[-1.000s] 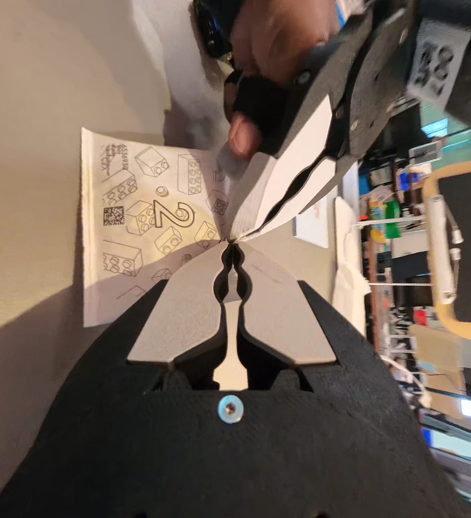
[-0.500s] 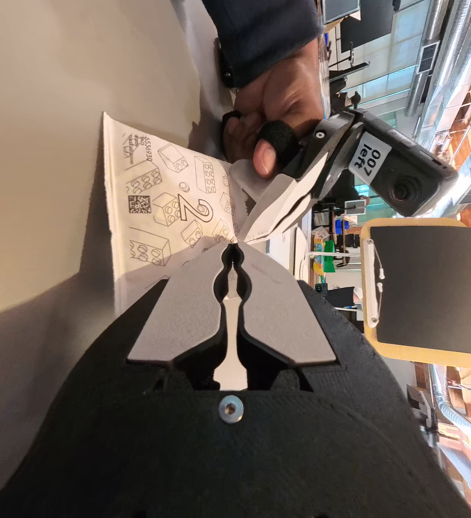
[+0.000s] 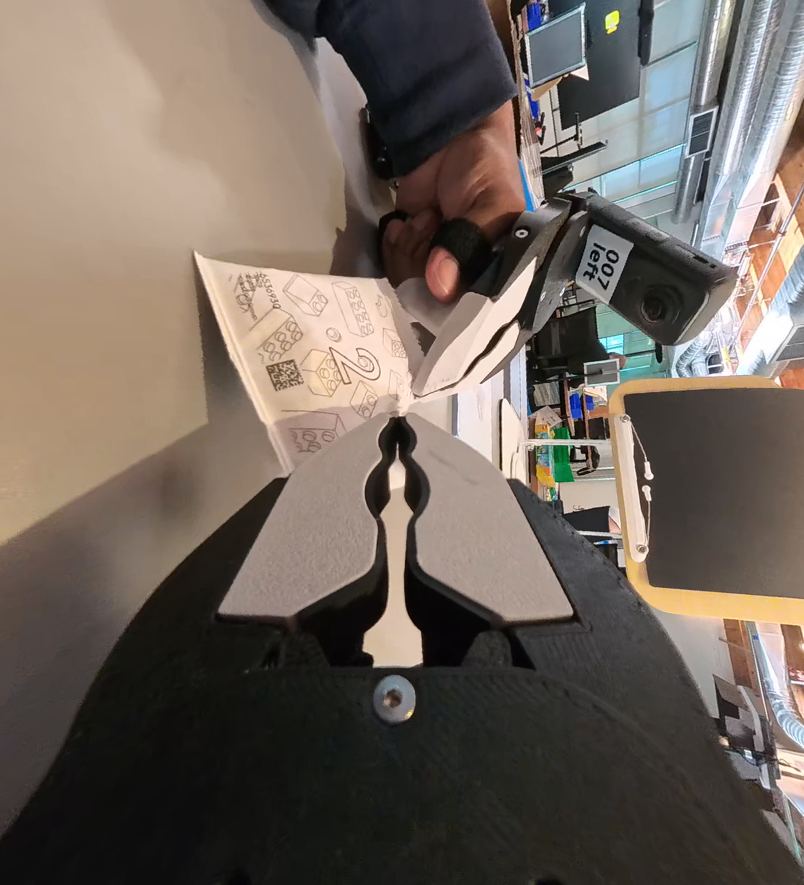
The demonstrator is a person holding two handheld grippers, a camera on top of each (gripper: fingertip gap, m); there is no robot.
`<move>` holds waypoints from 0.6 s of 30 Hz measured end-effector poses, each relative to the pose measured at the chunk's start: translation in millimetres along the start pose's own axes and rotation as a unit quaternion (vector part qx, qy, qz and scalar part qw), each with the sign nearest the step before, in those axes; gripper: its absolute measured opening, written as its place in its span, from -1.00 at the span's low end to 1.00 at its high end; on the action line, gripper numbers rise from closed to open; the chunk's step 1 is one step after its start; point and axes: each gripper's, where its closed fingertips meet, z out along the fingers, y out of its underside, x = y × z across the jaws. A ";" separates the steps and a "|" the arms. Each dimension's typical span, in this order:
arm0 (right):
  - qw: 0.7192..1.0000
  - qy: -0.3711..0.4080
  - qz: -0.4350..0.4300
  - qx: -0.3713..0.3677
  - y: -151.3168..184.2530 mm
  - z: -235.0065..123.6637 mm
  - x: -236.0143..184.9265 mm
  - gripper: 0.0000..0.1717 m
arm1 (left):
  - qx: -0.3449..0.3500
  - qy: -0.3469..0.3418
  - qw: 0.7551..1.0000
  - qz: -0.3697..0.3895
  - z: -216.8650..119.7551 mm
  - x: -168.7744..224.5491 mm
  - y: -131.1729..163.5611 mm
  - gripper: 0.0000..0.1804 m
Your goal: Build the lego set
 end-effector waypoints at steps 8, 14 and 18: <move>1.000 0.008 0.013 0.007 8.2 -18.4 -4.8 -1.00 | 0.001 -0.017 1.000 -0.010 -1.6 -6.7 0.1 -1.00; 1.000 0.003 0.011 0.006 10.2 -27.2 -11.4 -1.00 | -0.009 -0.025 1.000 0.000 0.9 -7.5 1.8 -0.99; 1.000 0.000 0.008 0.006 9.6 -32.2 -14.2 -1.00 | -0.014 -0.027 1.000 0.003 1.8 -8.1 2.6 -0.99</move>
